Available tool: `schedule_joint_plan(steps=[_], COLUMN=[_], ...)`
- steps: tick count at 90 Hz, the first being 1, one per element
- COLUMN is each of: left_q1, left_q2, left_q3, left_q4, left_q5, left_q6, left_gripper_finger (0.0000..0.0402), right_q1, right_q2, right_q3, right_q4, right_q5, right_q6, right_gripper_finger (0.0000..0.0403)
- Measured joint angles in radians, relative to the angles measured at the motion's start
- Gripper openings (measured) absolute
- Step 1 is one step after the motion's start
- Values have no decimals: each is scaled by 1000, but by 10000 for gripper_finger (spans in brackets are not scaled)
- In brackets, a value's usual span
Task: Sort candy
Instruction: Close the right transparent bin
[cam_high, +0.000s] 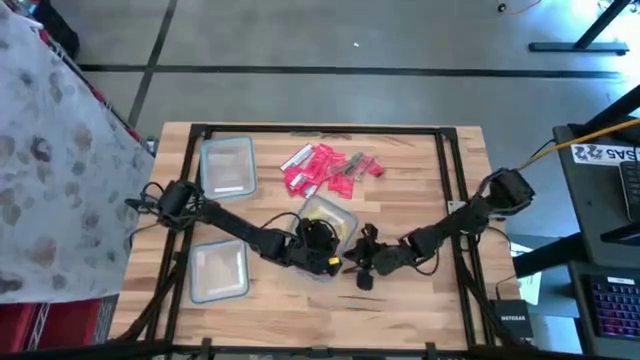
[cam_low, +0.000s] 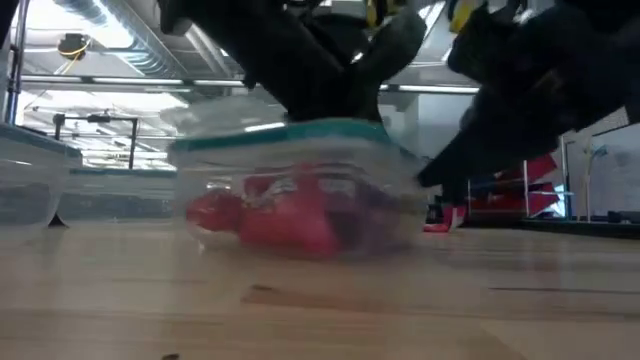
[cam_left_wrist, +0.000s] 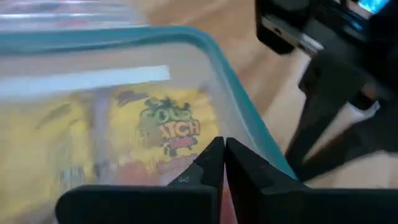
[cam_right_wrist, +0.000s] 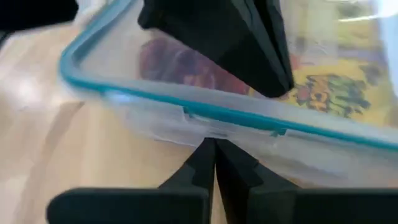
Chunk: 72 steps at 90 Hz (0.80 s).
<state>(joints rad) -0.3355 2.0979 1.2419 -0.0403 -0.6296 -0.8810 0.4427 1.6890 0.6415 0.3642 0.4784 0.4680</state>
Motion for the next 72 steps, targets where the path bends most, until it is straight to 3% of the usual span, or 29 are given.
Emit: schedule_joint_plan(steps=[38,72], left_q1=[-3,-2], left_q2=[0,0], left_q3=[-7,-7], left_q4=[49,53], left_q5=[-4,4], left_q6=[15,17], left_gripper_finger=[0,0], right_q1=[22,-11], right_q2=[-96,-73], right_q3=[-2,-5], right_q4=[-229,-189], right_q5=[54,41], right_q6=[49,4], right_gripper_finger=[0,0])
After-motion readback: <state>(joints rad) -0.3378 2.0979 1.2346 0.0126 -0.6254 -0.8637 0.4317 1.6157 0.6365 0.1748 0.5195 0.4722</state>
